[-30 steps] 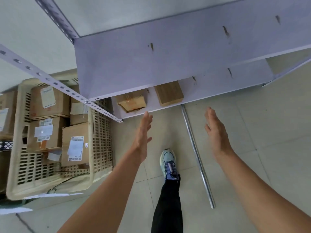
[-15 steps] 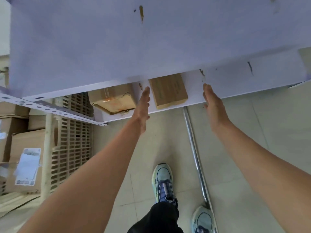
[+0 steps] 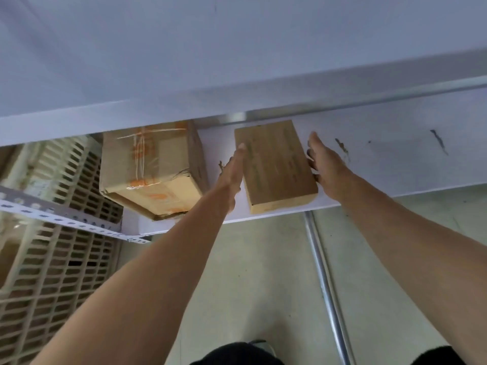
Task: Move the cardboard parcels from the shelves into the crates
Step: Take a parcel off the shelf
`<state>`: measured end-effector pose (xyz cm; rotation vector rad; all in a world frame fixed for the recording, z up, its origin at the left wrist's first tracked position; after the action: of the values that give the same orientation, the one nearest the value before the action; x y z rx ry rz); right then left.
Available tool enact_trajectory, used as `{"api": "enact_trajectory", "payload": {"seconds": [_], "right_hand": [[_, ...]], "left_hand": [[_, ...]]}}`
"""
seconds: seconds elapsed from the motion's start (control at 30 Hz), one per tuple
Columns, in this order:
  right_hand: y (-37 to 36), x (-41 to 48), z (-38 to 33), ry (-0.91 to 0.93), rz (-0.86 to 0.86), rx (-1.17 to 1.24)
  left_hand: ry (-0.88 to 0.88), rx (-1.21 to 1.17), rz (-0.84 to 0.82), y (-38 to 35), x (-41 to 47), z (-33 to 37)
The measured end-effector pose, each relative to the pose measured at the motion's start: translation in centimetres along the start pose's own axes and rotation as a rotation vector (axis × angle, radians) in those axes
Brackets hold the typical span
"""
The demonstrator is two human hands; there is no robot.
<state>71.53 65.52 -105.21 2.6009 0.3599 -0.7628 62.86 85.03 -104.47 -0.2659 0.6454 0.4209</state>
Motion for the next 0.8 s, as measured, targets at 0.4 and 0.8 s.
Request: {"api": "enact_trajectory", "payload": {"seconds": [0.4,0.8], "right_hand": [[1.1,-0.9,-1.3,0.264,0.042,0.187],[0.9,-2.0,2.1,0.176,0.086,0.275]], "left_hand": [[-0.246,-0.236,-0.060,0.0,-1.1,2.7],[-0.095,-0.210,-0.090,0.5,-3.2,0.1]]}}
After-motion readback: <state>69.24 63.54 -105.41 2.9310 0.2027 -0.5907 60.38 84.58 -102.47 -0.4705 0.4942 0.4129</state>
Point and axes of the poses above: each hand's wrist, its own x-axis towards the middle knuckle, its own y-axis out of the back of the hand, z = x × y, the point moved 2 cm from there along x, towards the middle knuckle, and after that the axes turned 14 degrees about -x, right-handed, at the moved point
